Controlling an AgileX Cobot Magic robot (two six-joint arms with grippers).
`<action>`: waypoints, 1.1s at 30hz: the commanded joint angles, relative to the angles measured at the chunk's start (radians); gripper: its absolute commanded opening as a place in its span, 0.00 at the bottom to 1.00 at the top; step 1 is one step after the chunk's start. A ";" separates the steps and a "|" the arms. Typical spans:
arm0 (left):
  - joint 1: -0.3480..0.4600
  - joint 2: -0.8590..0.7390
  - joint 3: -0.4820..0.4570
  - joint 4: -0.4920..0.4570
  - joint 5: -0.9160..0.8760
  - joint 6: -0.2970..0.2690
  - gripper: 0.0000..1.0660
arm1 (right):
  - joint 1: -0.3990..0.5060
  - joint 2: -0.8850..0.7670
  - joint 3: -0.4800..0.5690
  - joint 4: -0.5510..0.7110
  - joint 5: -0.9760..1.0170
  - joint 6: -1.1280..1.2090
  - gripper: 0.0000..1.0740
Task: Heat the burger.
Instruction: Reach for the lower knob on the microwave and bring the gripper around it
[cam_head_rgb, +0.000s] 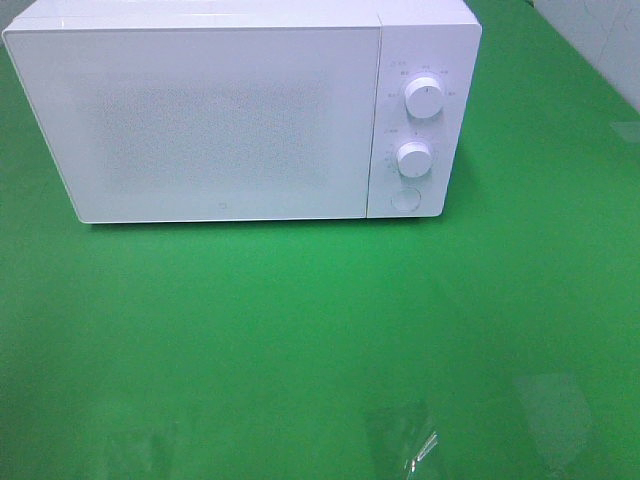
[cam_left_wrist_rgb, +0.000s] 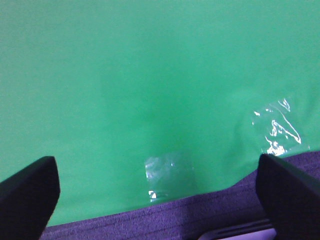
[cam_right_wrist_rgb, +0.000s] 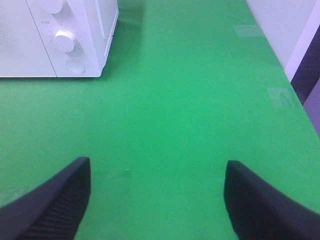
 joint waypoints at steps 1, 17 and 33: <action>0.006 -0.128 0.003 -0.006 -0.014 0.002 0.94 | -0.006 -0.024 0.002 0.001 -0.012 -0.007 0.68; 0.179 -0.456 0.003 -0.006 -0.015 0.004 0.94 | -0.006 -0.021 0.002 0.000 -0.012 -0.007 0.68; 0.179 -0.466 0.003 -0.006 -0.015 0.004 0.94 | -0.006 -0.015 0.002 0.002 -0.012 -0.007 0.68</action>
